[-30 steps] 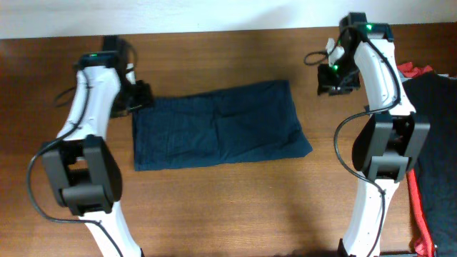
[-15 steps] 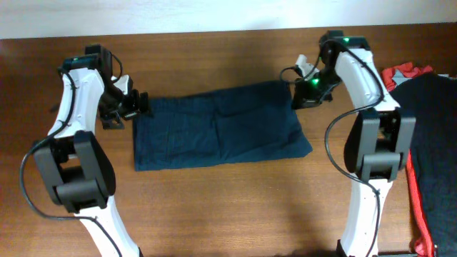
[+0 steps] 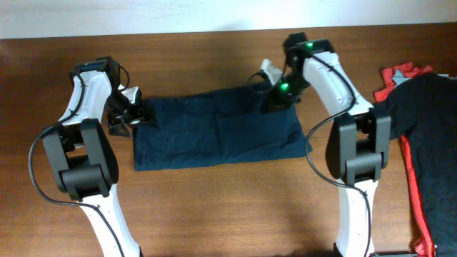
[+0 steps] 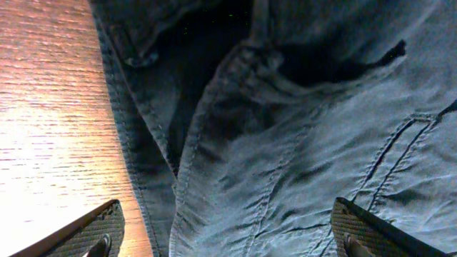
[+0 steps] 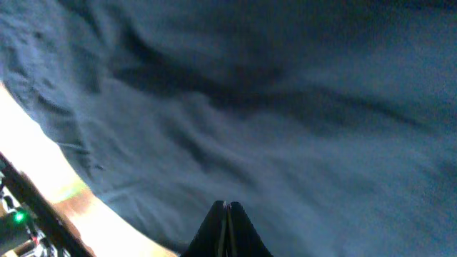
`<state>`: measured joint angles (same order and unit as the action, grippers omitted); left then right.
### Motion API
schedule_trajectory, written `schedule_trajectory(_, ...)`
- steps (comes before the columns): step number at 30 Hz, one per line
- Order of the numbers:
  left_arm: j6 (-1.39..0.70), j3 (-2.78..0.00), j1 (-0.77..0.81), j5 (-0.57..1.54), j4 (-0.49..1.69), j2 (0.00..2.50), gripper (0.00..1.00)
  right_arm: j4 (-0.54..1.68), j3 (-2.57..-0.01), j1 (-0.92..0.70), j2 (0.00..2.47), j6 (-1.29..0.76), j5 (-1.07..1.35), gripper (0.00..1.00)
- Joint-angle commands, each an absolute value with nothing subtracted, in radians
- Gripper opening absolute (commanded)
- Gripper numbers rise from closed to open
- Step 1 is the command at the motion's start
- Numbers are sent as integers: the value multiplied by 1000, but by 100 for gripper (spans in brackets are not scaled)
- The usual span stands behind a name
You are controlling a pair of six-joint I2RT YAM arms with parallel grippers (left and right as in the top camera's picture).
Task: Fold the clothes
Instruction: 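Move the right gripper to the shorts' right edge and grasp it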
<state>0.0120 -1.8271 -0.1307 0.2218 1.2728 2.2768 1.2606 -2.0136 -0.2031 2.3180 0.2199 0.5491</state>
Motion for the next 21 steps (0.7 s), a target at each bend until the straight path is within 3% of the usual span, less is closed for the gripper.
schedule_trajectory(1, 47, -1810, -131, 236, 1269, 2292, 93, 1227, -2001, -259, 2312, 230, 595, 4)
schedule_trajectory(8, 46, -1707, -133, 236, 1179, 2292, 93, 1132, -1953, -342, 2313, 228, 592, 4)
schedule_trajectory(16, 45, -1654, -134, 236, 1136, 2292, 93, 864, -1727, -397, 2313, 155, 661, 4)
schedule_trajectory(21, 34, -1635, -131, 241, 1108, 2292, 93, 859, -1718, -399, 2313, 156, 658, 4)
